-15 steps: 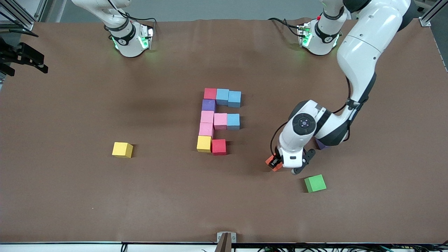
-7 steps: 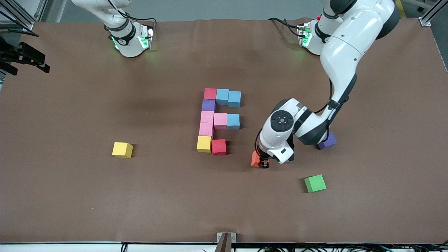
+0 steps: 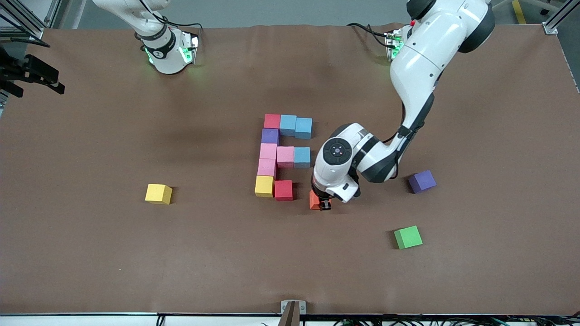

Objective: Arrange 11 blocks into digit 3
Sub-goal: 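Lift the orange cube with the left gripper and carry it beside the red cube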

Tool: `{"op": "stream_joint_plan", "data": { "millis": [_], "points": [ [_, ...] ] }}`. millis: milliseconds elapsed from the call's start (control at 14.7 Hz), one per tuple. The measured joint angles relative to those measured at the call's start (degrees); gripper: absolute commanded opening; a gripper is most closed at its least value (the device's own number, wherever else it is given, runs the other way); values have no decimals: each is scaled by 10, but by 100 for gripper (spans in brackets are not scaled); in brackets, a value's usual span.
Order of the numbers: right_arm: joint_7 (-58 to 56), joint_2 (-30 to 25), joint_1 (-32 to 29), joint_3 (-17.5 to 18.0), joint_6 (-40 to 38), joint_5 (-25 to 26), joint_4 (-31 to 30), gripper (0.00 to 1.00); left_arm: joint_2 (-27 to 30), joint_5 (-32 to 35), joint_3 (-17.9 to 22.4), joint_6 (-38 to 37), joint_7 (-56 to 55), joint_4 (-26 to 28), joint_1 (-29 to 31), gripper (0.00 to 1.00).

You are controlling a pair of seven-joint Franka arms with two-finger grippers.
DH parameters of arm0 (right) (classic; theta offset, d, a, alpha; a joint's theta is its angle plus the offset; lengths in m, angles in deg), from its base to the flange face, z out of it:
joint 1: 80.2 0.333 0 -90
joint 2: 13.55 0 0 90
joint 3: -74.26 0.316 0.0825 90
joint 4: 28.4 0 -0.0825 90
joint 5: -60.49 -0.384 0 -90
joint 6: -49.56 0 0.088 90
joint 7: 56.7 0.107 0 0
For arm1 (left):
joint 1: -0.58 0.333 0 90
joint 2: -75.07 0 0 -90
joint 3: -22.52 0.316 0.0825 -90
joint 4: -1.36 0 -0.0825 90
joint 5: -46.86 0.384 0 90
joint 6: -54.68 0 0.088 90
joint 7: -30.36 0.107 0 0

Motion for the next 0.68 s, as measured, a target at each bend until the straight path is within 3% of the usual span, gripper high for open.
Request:
{"op": "stream_joint_plan", "data": {
  "millis": [682],
  "points": [
    [0, 0, 0, 0, 3, 0, 1, 100, -25, -13, 3, -4, -1, -34, -28, 40]
  ]
}}
